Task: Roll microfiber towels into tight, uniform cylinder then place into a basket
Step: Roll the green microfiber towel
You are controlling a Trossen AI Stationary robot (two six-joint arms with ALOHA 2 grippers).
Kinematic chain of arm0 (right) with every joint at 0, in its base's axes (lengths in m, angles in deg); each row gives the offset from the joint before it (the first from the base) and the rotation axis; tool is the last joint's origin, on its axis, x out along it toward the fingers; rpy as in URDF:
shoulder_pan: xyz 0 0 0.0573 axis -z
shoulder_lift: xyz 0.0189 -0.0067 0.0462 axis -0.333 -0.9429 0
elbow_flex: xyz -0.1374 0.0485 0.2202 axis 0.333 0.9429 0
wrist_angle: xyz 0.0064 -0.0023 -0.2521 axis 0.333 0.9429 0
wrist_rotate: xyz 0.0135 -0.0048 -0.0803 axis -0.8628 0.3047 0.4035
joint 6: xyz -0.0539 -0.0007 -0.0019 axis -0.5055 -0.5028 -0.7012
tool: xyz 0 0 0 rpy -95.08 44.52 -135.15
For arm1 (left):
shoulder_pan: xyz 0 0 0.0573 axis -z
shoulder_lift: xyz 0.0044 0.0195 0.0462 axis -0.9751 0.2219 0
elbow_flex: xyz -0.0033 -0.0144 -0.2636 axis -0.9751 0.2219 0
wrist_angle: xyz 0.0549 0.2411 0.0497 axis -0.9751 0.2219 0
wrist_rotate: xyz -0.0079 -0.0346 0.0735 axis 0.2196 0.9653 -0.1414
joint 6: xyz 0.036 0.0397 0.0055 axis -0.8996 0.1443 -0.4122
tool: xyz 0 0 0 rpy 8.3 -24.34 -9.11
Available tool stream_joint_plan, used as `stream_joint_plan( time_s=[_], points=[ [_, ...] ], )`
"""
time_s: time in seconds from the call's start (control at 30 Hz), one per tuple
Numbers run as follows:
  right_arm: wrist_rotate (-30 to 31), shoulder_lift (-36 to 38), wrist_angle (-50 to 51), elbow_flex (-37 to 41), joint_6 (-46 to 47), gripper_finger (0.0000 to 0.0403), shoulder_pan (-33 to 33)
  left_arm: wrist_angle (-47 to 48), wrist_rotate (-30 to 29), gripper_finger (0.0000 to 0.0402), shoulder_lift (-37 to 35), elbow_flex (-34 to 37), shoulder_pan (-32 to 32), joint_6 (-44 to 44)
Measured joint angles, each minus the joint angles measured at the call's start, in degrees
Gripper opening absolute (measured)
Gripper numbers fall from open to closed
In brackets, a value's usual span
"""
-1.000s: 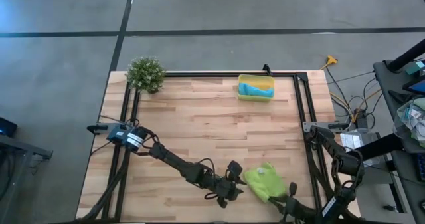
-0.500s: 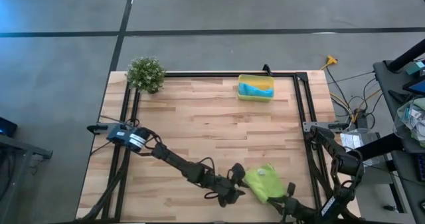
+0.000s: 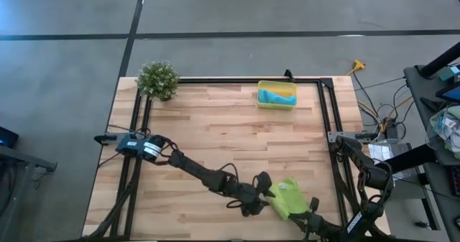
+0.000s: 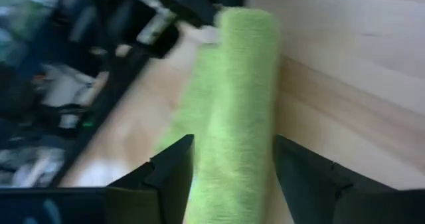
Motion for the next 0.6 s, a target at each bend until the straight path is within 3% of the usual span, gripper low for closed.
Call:
stream_joint_plan(
  time_s=[0.2, 0.6],
  points=[
    [0.0, 0.0, 0.06, 0.0, -0.71, 0.0009, 0.02, 3.8, 2.95, 0.021, -0.02, -0.13, 0.34, 0.18],
    [-0.04, -0.02, 0.04, 0.0, -2.18, 0.0009, 0.15, 2.45, -2.82, 0.0211, 4.96, -4.79, 0.39, -0.1]
  ],
)
